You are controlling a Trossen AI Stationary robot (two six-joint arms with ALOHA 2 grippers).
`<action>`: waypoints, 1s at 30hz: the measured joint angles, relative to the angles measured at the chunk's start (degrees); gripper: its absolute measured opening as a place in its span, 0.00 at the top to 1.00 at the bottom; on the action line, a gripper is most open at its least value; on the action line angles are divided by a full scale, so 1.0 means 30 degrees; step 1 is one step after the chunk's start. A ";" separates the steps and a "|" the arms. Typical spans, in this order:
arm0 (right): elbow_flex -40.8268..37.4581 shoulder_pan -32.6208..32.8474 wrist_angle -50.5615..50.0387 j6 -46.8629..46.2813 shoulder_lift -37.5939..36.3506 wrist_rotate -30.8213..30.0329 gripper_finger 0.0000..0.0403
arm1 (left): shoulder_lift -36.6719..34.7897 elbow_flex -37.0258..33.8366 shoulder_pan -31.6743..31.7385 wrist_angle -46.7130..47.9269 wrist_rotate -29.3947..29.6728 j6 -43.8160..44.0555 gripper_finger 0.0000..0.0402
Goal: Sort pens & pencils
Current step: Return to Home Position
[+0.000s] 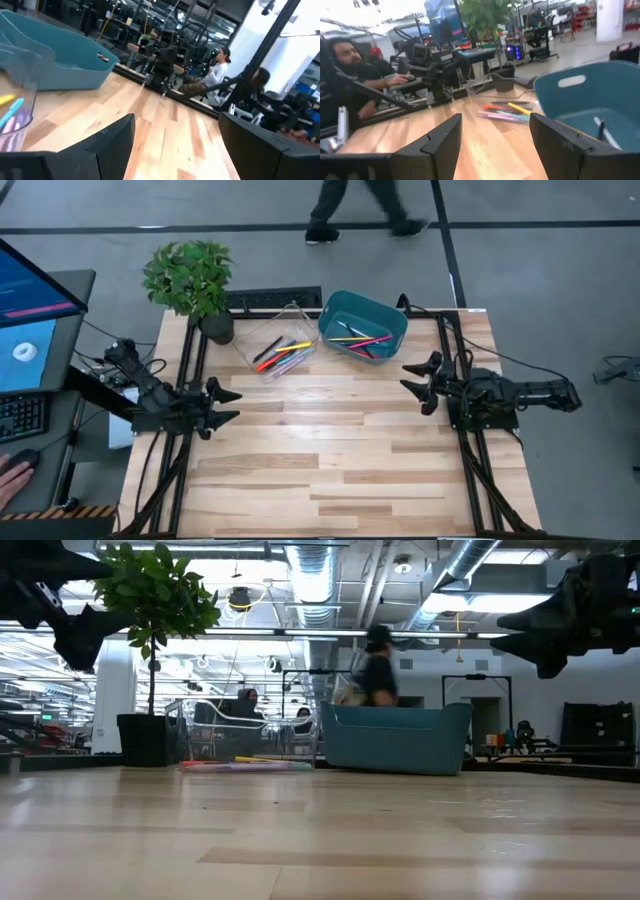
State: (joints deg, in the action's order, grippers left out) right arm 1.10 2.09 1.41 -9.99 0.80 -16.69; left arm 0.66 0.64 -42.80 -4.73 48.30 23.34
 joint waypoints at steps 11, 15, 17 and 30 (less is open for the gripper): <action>-0.0020 -0.1025 0.0043 0.0146 -0.0036 -0.0029 0.37 | -0.0029 -0.0015 -0.0302 0.0021 0.0421 -0.0269 0.31; -0.0020 -0.0954 0.0029 -0.0164 -0.0044 -0.0015 0.37 | -0.0029 -0.0022 -0.0302 0.0028 0.0421 0.0142 0.31; -0.0020 -0.0954 0.0029 -0.0164 -0.0044 -0.0029 0.37 | -0.0029 -0.0022 -0.0302 0.0028 0.0421 -0.0100 0.31; -0.0020 -0.0954 0.0010 -0.0178 -0.0044 -0.0029 0.37 | -0.0029 -0.0036 -0.0302 0.0036 0.0414 -0.0055 0.31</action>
State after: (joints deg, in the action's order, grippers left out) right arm 1.04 -0.78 1.44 -10.52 0.67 -16.78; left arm 0.58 0.54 -43.70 -4.62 49.54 23.18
